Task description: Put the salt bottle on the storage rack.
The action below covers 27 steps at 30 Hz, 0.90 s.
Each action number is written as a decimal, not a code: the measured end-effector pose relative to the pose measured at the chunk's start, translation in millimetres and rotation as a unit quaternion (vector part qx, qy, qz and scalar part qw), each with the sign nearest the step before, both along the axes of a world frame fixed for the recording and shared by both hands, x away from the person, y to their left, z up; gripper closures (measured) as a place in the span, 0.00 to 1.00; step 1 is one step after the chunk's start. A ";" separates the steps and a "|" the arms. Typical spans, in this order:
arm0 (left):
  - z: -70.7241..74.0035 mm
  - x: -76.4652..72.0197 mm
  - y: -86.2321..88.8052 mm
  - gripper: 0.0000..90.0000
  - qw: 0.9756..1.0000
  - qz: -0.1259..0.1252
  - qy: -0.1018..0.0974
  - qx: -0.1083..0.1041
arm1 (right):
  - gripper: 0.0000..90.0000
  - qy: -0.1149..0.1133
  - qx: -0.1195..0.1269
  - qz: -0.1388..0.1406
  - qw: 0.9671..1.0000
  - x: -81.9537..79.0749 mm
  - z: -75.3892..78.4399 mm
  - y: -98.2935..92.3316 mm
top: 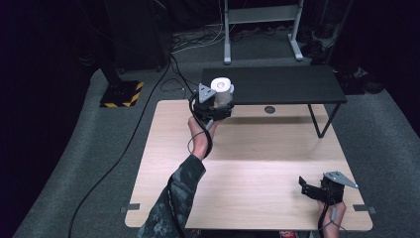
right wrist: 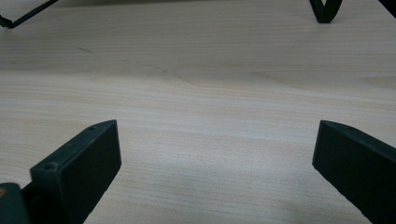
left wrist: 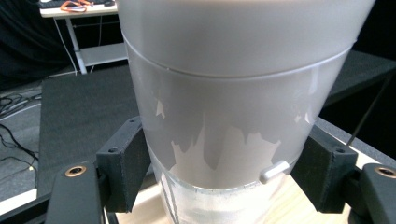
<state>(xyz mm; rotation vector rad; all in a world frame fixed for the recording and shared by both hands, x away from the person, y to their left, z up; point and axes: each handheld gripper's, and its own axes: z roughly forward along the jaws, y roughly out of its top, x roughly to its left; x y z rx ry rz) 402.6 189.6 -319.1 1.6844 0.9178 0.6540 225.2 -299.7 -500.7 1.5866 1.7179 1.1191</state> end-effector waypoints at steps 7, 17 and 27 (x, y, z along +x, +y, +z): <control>13.1 11.7 -5.0 0.30 1.000 0.008 -0.004 0.004 | 0.00 0.000 -0.001 0.001 1.000 -0.2 0.0 0.0; 26.7 29.1 -9.5 0.30 1.000 0.026 0.003 0.016 | 0.00 -0.001 0.000 0.002 1.000 -0.3 -0.2 -0.5; 34.1 48.2 -5.6 0.30 0.999 0.048 0.021 0.016 | 0.00 0.000 -0.002 0.004 1.000 0.1 0.0 -0.1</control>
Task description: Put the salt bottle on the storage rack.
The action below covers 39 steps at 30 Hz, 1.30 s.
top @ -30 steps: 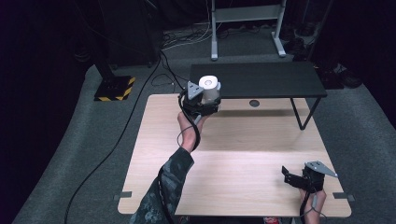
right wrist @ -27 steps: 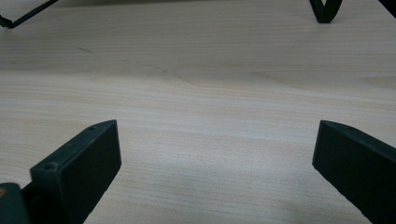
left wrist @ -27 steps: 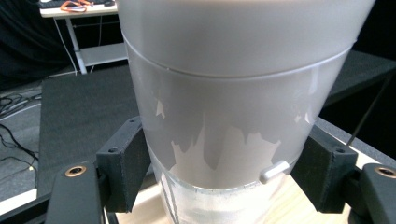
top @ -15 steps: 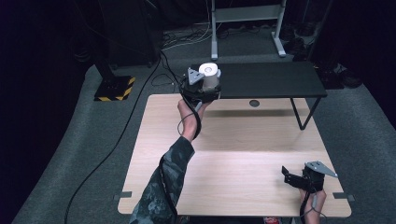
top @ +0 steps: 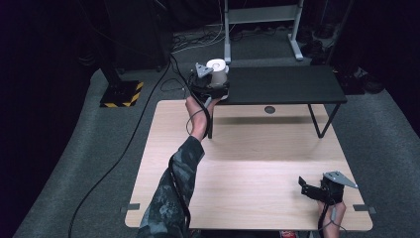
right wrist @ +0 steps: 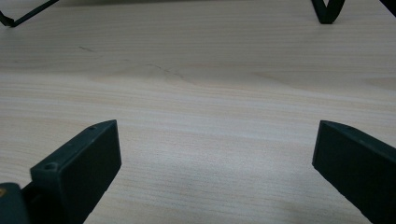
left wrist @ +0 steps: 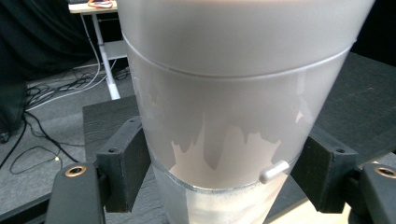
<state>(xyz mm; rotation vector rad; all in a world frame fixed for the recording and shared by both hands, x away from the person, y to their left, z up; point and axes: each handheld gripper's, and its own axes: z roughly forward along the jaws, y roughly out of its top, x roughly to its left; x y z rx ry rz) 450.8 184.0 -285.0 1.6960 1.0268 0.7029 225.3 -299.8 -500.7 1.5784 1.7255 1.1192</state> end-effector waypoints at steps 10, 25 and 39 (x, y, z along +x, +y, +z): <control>1.3 10.5 -0.3 0.30 1.000 0.007 0.012 0.009 | 0.00 0.000 0.000 0.000 1.000 0.0 -0.1 -0.2; -8.9 16.7 -3.9 0.30 0.999 0.018 0.019 0.023 | 0.00 -0.001 0.001 0.001 1.000 -0.3 -0.3 -0.4; -9.9 18.1 -3.5 0.30 0.999 0.017 0.018 0.023 | 0.00 -0.003 -0.001 0.001 1.000 -1.2 -0.7 0.3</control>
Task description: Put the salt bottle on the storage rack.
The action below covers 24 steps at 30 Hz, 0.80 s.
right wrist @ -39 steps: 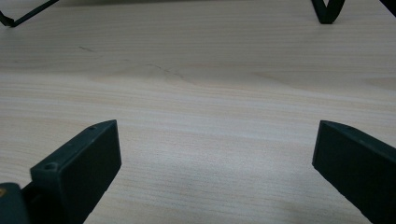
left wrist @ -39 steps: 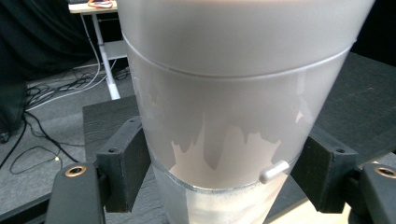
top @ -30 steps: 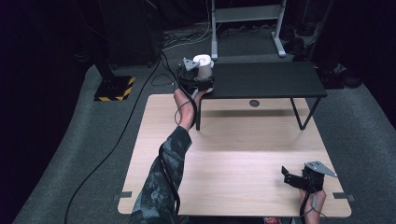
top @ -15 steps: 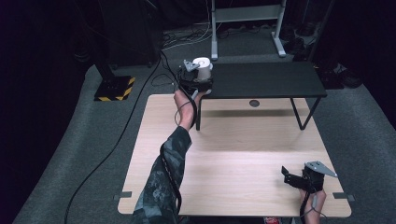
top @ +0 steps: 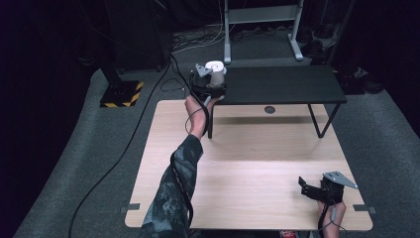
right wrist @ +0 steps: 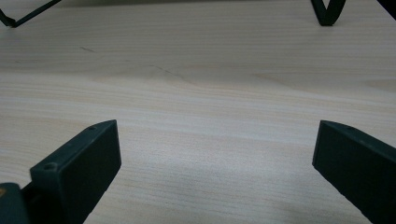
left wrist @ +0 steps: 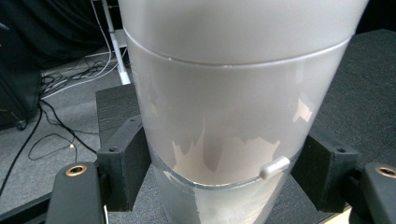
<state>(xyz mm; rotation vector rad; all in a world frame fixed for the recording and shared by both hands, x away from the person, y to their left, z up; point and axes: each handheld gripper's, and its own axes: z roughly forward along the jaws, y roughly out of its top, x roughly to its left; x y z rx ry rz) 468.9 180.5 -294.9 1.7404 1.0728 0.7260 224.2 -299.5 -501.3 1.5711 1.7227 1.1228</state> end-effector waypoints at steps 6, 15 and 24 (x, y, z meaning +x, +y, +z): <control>1.5 0.7 1.7 0.29 1.000 -0.003 0.004 0.000 | 0.00 0.000 -0.001 0.000 1.000 -0.1 0.0 0.2; -8.5 -18.9 14.9 0.00 1.000 -0.019 0.003 -0.007 | 0.00 -0.004 0.010 -0.001 1.000 -1.3 -1.6 -3.1; -37.3 -64.6 44.3 0.00 0.999 -0.017 0.004 0.027 | 0.00 -0.002 0.003 -0.004 1.000 -0.8 -0.7 -0.4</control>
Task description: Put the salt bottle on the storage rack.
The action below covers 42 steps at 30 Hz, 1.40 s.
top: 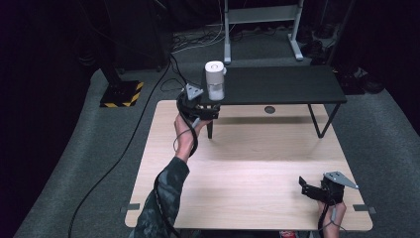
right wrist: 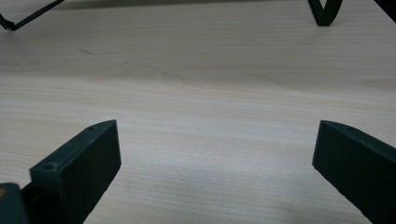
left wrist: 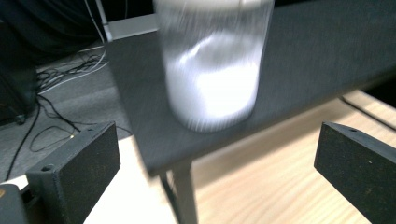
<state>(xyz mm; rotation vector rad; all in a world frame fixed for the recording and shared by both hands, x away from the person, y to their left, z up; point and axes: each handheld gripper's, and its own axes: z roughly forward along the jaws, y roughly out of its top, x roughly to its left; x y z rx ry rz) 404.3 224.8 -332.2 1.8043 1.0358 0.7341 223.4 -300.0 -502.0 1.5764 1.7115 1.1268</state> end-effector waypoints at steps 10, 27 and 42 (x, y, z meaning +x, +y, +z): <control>-67.3 -50.2 30.7 0.00 0.998 0.007 0.061 0.029 | 0.00 0.002 -0.001 0.000 1.000 0.6 0.7 0.3; -141.7 -89.9 39.5 0.00 0.987 0.022 0.149 0.054 | 0.00 0.013 0.006 0.004 1.000 3.9 2.3 -2.8; -140.5 -83.5 43.9 0.00 0.984 -0.009 0.163 0.065 | 0.00 0.006 -0.007 -0.007 1.000 0.8 1.8 3.8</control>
